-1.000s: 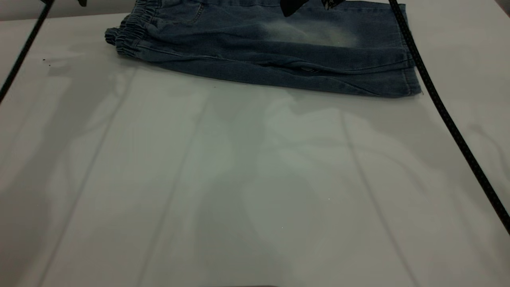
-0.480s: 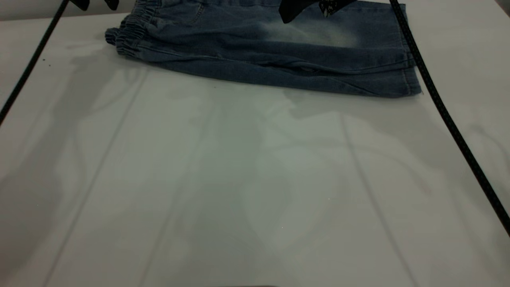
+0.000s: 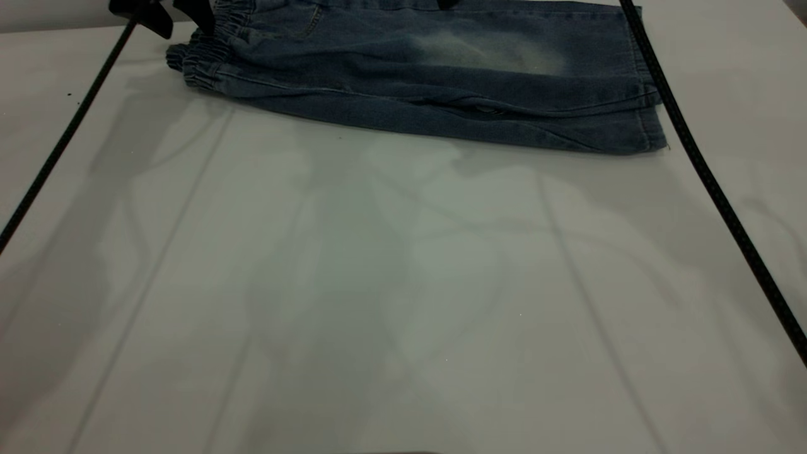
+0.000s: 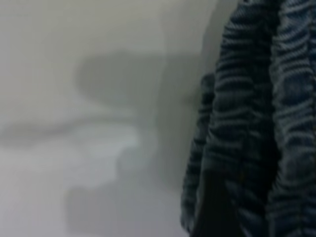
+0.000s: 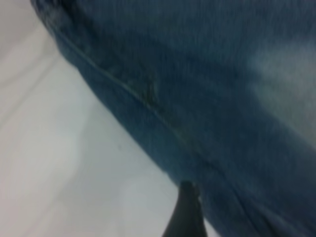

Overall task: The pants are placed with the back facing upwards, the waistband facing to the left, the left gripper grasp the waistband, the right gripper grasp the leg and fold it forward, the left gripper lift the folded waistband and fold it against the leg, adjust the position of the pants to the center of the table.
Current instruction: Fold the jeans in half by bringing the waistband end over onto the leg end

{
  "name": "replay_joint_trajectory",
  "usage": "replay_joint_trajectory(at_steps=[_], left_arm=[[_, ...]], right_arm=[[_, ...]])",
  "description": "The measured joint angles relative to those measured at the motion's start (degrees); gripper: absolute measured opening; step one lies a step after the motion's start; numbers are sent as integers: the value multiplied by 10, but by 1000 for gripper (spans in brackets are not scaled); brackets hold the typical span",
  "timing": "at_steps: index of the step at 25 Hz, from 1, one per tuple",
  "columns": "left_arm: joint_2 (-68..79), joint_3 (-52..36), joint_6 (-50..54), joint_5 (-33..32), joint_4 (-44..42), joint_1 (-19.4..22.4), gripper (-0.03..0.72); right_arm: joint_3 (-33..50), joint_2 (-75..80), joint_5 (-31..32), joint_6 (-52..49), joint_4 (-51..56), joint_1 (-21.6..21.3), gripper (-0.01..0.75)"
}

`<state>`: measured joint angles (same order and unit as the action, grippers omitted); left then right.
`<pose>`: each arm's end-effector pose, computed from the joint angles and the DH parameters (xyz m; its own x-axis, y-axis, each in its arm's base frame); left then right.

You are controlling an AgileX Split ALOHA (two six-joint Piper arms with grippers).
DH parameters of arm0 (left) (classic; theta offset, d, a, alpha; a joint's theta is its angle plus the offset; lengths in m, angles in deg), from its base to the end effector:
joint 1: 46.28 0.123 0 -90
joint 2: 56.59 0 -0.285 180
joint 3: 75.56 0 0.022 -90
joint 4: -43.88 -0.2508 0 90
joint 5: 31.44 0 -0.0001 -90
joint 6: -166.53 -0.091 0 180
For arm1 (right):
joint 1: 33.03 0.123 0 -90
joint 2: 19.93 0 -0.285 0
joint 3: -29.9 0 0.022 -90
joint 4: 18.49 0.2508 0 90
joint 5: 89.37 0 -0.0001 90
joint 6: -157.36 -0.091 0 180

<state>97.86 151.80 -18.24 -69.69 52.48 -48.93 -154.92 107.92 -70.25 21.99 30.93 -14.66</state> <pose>0.5542 -0.0341 0.1189 -0.8215 0.0032 -0.5702 0.0704 0.9929 -0.0958 0.4281 0.1661 0.1666 -0.7047 -0.1774 -0.6870 -0.4316 0.8757 0.2166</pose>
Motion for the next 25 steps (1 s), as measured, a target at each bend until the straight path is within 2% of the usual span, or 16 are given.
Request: replay_joint_trajectory(at_steps=[6, 11, 13, 15, 17, 19, 20, 22, 25], left_arm=[[25, 3, -1, 38, 22, 0, 427], [46, 4, -1, 54, 51, 0, 421], [51, 6, -1, 57, 53, 1, 396], [55, 10, -1, 60, 54, 2, 336], [55, 10, -1, 60, 57, 2, 242], [55, 10, -1, 60, 62, 2, 111], [55, 10, -1, 60, 63, 2, 74], [55, 10, -3, 55, 63, 2, 41], [47, 10, -20, 27, 63, 2, 33]], right_arm=[[0, 19, -26, 131, 135, 0, 521], [-6, 51, -37, 284, 310, 0, 521], [-11, 66, -30, 353, 380, 0, 521], [-18, 82, -19, 414, 445, 0, 521], [-25, 98, -7, 472, 504, 0, 521], [-35, 114, 2, 501, 529, 0, 521], [-38, 122, 4, 508, 535, 0, 521], [-42, 137, 4, 512, 539, 0, 521], [-42, 153, 3, 515, 536, 0, 521]])
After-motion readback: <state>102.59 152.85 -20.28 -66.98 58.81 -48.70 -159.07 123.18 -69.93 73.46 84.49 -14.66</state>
